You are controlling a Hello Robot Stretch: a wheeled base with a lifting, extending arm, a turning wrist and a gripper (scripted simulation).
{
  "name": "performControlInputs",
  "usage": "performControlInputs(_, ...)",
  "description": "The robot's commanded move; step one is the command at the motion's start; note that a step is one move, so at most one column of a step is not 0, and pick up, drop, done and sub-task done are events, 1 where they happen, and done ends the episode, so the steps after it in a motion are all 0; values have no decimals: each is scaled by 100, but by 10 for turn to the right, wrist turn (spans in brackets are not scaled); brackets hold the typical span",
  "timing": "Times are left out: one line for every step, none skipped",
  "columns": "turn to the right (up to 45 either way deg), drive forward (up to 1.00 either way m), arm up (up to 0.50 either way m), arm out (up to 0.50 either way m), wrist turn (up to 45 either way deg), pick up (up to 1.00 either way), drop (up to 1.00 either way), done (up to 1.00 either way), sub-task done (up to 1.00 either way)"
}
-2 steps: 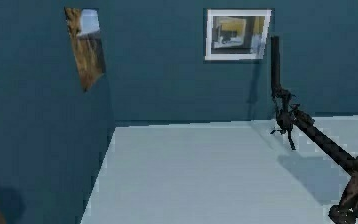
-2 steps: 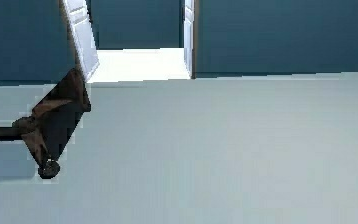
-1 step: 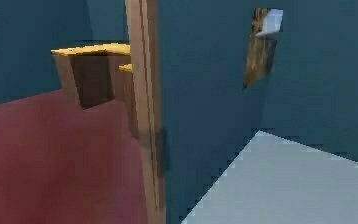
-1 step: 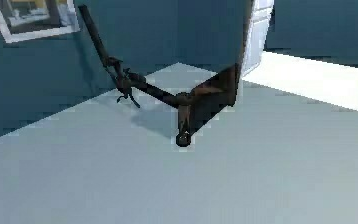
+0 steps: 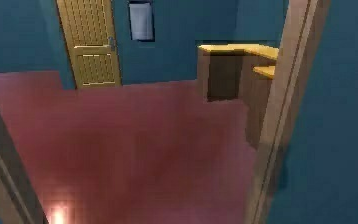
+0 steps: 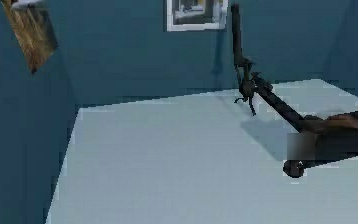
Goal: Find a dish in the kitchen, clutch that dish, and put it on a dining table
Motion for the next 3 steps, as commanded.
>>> performControlInputs(0, 95, 0, 0, 0, 0, 0, 0, 0)
performControlInputs(450, 0, 0, 0, 0, 0, 0, 0, 0)
performControlInputs(120, 0, 0, 0, 0, 0, 0, 0, 0)
